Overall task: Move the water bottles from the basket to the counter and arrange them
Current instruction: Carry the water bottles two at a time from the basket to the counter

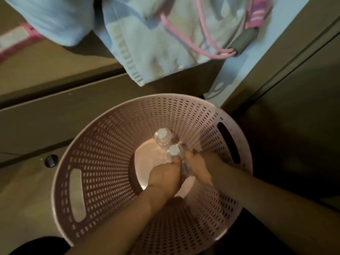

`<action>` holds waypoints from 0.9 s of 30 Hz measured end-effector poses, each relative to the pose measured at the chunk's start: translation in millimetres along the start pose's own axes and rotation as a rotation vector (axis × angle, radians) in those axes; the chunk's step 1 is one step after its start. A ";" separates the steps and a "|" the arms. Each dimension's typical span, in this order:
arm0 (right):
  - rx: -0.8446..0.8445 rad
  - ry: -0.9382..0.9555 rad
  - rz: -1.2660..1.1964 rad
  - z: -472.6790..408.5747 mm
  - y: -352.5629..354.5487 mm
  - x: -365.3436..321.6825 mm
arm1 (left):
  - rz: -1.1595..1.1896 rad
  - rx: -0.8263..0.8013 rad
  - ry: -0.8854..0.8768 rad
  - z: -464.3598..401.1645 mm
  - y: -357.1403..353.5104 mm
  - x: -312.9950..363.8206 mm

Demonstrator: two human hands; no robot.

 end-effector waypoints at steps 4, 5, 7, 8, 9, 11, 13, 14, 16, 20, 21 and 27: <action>-0.035 -0.016 -0.112 17.8 10.5 6.1 | 0.041 0.010 -0.006 31.6 34.7 -7.6; -0.016 -0.020 -0.176 30.3 31.0 6.6 | 0.061 0.033 -0.002 44.4 54.1 -6.7; -0.034 -0.017 -0.204 64.5 67.7 0.6 | 0.085 0.061 0.021 74.1 102.1 -2.1; -0.076 -0.026 -0.206 90.2 91.8 -4.1 | 0.088 0.075 0.035 89.7 129.0 1.1; -0.025 -0.016 -0.270 111.1 120.1 -8.2 | 0.087 0.094 0.049 105.2 158.4 4.9; 0.017 -0.087 -0.462 156.5 175.5 -9.9 | 0.084 0.147 0.082 138.3 224.2 12.8; 0.057 -0.060 -0.365 213.6 248.8 -27.5 | 0.101 0.193 0.104 174.6 291.6 23.7; 0.032 -0.046 -0.309 241.4 282.4 -35.4 | 0.106 0.214 0.105 192.8 324.8 30.3; 0.071 -0.001 -0.274 295.1 353.5 -57.9 | 0.111 0.254 0.108 230.1 391.2 41.0; 0.123 -0.022 -0.367 391.1 464.3 -79.3 | 0.139 0.376 0.100 312.6 518.3 59.7; 0.130 -0.015 -0.370 417.5 493.2 -88.5 | 0.150 0.418 0.101 334.8 547.4 64.6; 0.323 0.091 -0.315 522.5 607.8 -141.0 | 0.191 0.725 0.135 435.8 659.7 84.3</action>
Point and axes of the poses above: each hand's wrist, its own z-axis away from the middle knuckle, its own y-axis out of the back of the hand, x = y × z, the point moved 9 cm from there along -z, towards the middle knuckle, and after that the axes turned 1 degree about x, right-handed, at the moved point
